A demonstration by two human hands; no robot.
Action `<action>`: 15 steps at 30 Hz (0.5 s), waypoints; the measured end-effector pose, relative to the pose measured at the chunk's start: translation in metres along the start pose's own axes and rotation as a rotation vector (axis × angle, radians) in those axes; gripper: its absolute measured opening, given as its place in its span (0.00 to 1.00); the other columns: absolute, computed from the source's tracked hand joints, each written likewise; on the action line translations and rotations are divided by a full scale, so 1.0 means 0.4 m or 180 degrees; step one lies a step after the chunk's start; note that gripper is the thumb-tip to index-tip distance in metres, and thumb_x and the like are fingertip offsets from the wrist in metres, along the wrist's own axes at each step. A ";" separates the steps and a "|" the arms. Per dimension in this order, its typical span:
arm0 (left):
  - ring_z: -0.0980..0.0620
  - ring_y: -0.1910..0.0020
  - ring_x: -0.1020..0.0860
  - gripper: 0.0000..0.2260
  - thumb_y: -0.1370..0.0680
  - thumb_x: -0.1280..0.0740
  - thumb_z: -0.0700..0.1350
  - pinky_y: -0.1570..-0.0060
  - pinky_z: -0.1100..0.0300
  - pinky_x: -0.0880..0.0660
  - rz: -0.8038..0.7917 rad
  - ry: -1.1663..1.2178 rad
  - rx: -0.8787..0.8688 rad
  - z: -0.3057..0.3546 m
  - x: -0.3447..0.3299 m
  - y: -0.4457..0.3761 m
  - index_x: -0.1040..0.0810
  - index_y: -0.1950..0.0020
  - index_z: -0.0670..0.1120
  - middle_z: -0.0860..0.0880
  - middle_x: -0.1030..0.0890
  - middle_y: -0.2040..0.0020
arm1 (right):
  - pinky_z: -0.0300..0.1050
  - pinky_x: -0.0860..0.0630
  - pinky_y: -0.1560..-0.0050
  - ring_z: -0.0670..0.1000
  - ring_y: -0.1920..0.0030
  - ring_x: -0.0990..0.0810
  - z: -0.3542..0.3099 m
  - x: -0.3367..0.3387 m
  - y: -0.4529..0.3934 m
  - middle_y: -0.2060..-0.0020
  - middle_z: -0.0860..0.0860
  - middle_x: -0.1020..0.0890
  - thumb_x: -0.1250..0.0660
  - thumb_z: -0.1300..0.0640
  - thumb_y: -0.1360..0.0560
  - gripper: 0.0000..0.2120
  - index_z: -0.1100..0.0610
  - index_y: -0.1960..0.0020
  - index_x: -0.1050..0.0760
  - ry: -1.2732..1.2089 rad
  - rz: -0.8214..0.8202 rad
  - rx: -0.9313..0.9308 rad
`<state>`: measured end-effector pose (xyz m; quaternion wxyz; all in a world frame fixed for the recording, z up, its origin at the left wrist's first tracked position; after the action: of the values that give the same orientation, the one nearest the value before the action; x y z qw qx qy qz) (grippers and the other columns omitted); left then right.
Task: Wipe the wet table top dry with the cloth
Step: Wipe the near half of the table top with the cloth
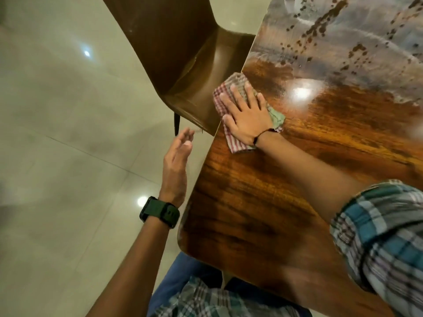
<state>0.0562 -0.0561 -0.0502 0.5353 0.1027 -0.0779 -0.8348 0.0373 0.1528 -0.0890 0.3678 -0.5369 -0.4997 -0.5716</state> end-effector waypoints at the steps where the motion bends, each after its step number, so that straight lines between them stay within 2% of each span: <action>1: 0.55 0.34 0.31 0.30 0.29 0.39 0.55 0.36 0.64 0.35 0.0064 0.0041 0.0009 0.003 0.012 0.004 0.37 0.30 0.44 0.47 0.30 0.32 | 0.59 0.61 0.27 0.59 0.24 0.60 -0.028 -0.013 0.033 0.23 0.51 0.54 0.59 0.41 0.22 0.27 0.43 0.24 0.54 0.0004 0.0010 0.0047; 3: 0.55 0.35 0.29 0.27 0.28 0.41 0.52 0.36 0.63 0.34 0.0232 0.0197 0.0039 0.010 0.037 0.004 0.36 0.30 0.42 0.47 0.28 0.34 | 0.62 0.59 0.29 0.63 0.25 0.54 -0.121 -0.043 0.150 0.23 0.53 0.48 0.59 0.39 0.24 0.29 0.45 0.24 0.48 -0.0088 0.0132 0.0421; 5: 0.55 0.35 0.29 0.26 0.27 0.42 0.51 0.36 0.64 0.33 0.0354 0.0230 0.0036 0.012 0.057 -0.006 0.35 0.31 0.42 0.48 0.27 0.35 | 0.63 0.56 0.30 0.66 0.27 0.45 -0.240 -0.071 0.310 0.26 0.55 0.39 0.52 0.41 0.24 0.28 0.47 0.26 0.40 -0.0314 0.0290 0.0915; 7: 0.55 0.35 0.29 0.27 0.27 0.43 0.51 0.36 0.63 0.33 0.0318 0.0193 0.0042 0.017 0.056 -0.015 0.36 0.30 0.42 0.48 0.28 0.35 | 0.64 0.56 0.30 0.65 0.26 0.46 -0.323 -0.096 0.440 0.26 0.55 0.38 0.48 0.42 0.23 0.27 0.47 0.26 0.40 -0.0376 0.0178 0.1275; 10: 0.54 0.34 0.30 0.27 0.27 0.43 0.51 0.34 0.61 0.34 0.0088 0.0074 0.0061 0.020 0.022 -0.017 0.37 0.30 0.42 0.48 0.28 0.35 | 0.62 0.53 0.29 0.62 0.25 0.46 -0.321 -0.111 0.468 0.26 0.53 0.37 0.49 0.43 0.22 0.25 0.47 0.27 0.37 -0.0372 0.0038 0.1667; 12: 0.54 0.34 0.30 0.27 0.27 0.43 0.51 0.35 0.62 0.33 -0.0075 0.0074 0.0085 0.017 -0.007 -0.016 0.37 0.30 0.41 0.47 0.28 0.35 | 0.60 0.52 0.30 0.61 0.26 0.43 -0.265 -0.099 0.414 0.28 0.53 0.34 0.49 0.42 0.23 0.25 0.47 0.30 0.33 -0.0349 0.0090 0.1684; 13: 0.54 0.35 0.29 0.28 0.27 0.42 0.51 0.37 0.64 0.32 -0.0137 0.0111 0.0098 0.016 -0.019 -0.013 0.37 0.30 0.40 0.47 0.28 0.35 | 0.59 0.53 0.30 0.60 0.26 0.44 -0.226 -0.085 0.374 0.27 0.53 0.35 0.51 0.42 0.24 0.25 0.47 0.29 0.33 -0.0329 0.0161 0.1524; 15: 0.54 0.35 0.29 0.29 0.28 0.41 0.52 0.38 0.64 0.31 -0.0226 0.0142 0.0090 0.017 -0.037 -0.005 0.37 0.29 0.41 0.47 0.28 0.35 | 0.59 0.58 0.28 0.58 0.24 0.50 -0.129 -0.060 0.281 0.24 0.51 0.44 0.55 0.40 0.23 0.27 0.44 0.25 0.43 -0.0218 0.0126 0.0979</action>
<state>0.0587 -0.0416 -0.0427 0.5054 0.1315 -0.0740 -0.8496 0.1359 0.0745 -0.0889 0.4397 -0.5032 -0.5828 -0.4624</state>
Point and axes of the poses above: each hand's wrist, its own y-axis away from the middle knuckle, its own x-axis out of the back of the hand, z = x × y, the point moved 2 cm from there along -y, towards the middle knuckle
